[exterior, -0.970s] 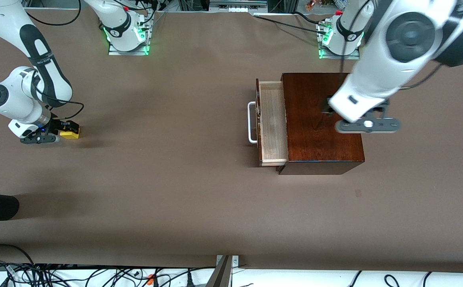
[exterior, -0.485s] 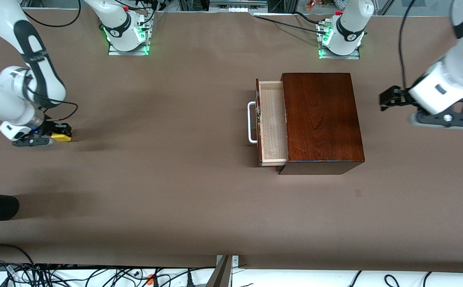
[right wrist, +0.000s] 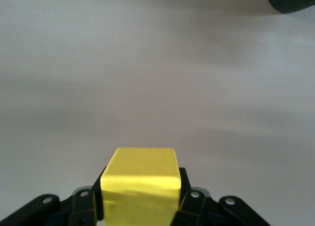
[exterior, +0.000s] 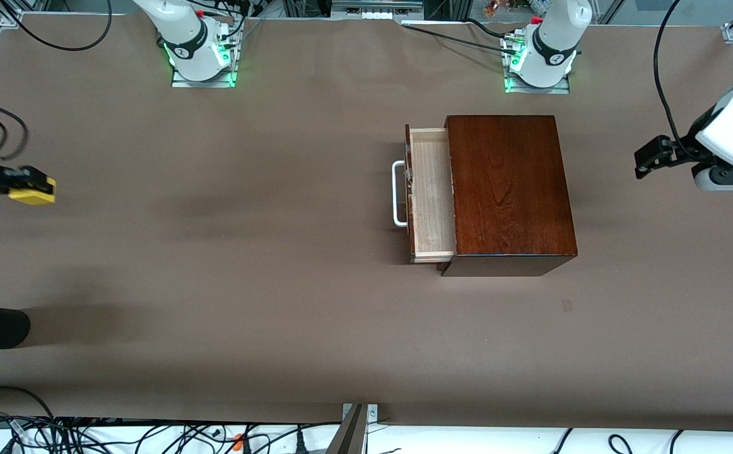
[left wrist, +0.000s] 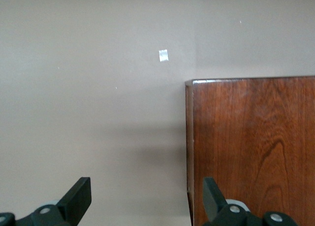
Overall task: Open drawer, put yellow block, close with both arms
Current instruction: 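Carry the yellow cube with the right gripper over the open drawer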
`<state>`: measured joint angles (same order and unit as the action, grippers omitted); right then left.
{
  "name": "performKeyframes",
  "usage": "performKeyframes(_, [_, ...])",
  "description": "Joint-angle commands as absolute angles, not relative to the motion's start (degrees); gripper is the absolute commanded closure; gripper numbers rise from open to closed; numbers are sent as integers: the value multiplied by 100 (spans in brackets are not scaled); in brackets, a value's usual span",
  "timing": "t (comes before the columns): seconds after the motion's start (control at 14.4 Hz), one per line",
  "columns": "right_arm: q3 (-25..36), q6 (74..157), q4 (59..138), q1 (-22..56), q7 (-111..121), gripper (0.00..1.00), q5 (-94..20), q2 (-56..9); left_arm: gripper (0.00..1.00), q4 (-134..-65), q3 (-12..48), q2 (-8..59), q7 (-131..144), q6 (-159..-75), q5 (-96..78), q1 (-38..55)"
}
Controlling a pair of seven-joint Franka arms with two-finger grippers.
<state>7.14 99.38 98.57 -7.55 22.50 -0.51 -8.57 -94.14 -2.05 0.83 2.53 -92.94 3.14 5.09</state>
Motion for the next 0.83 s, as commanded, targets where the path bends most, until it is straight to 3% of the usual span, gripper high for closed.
performKeyframes(0.0, [371, 8889, 8950, -774, 1691, 100, -114, -949, 0, -9360, -185, -9, 184, -9106, 176, 563])
performKeyframes(0.28, [-717, 8271, 8420, -782, -591, 100, -141, -949, 0, -9360, -193, 0, 184, -9105, 176, 519])
performKeyframes(0.62, [-2458, 8384, 8359, -642, -4482, 100, -341, -1037, 0, -9352, -185, 9, 176, -9097, 176, 519])
performKeyframes(0.76, [-2715, 8848, 8350, -222, -5996, 100, -431, -1116, 0, -9352, -193, 0, 185, -9079, 176, 510])
